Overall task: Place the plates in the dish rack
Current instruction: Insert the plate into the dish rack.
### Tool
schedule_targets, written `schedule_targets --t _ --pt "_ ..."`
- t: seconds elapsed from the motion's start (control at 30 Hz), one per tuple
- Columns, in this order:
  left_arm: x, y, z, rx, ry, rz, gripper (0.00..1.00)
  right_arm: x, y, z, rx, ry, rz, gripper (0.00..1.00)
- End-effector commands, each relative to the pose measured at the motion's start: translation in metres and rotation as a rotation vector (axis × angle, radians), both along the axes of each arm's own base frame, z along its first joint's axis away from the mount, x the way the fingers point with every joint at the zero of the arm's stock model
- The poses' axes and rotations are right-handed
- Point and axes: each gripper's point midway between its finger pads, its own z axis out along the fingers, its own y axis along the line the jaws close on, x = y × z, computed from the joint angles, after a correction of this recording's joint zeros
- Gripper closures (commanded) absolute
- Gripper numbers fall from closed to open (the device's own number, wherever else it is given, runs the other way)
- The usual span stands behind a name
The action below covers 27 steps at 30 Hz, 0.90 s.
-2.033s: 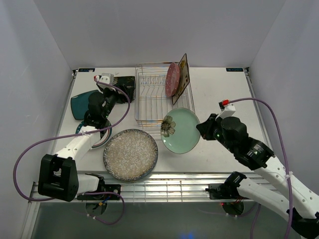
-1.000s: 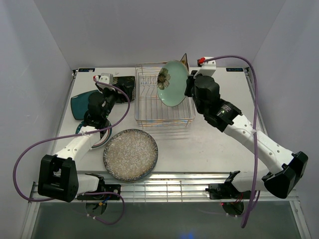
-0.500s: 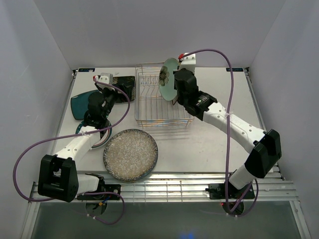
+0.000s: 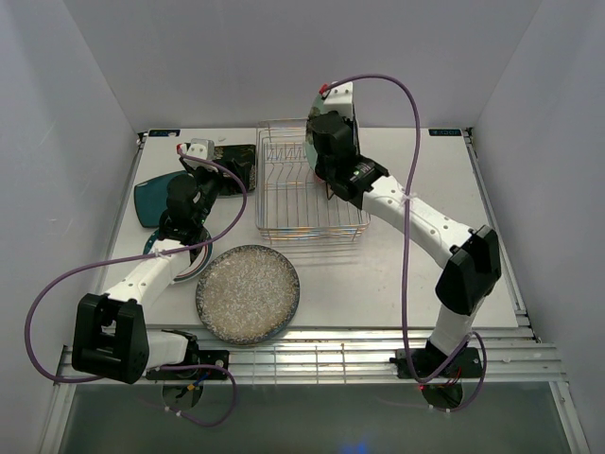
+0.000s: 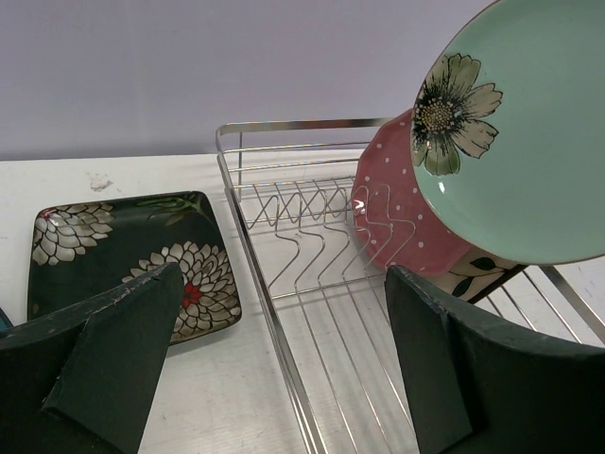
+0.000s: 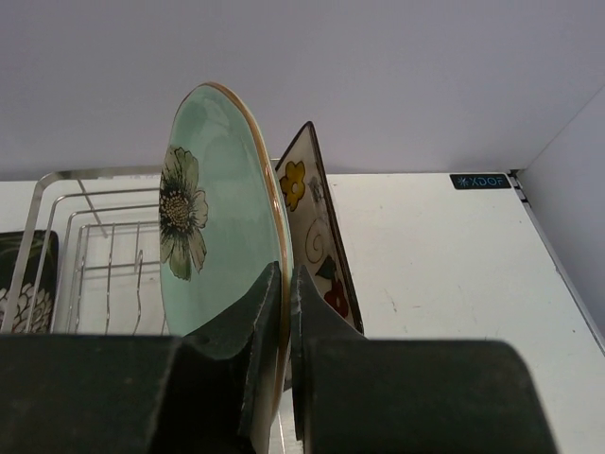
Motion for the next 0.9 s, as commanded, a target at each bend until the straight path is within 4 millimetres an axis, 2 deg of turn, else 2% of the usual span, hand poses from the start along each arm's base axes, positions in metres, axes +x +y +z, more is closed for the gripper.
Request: schedule_targets --t 0.0,0.27,0.63,0.87 --pt "-0.002 0.003 0.011 0.0 -0.036 0.008 0.02 0.006 -0.01 0.072 0.141 -0.19 -0.107 0.92" --pt "-0.002 0.003 0.011 0.0 -0.036 0.008 0.02 0.026 0.002 0.062 0.062 -0.178 -0.146 0.92" --pt "-0.002 0.002 0.01 0.002 -0.035 0.004 0.02 0.037 0.005 0.05 -0.006 -0.168 -0.19 0.92" --pt "-0.003 0.002 0.011 0.002 -0.036 -0.001 0.02 0.049 0.014 0.036 -0.057 -0.15 -0.198 0.92"
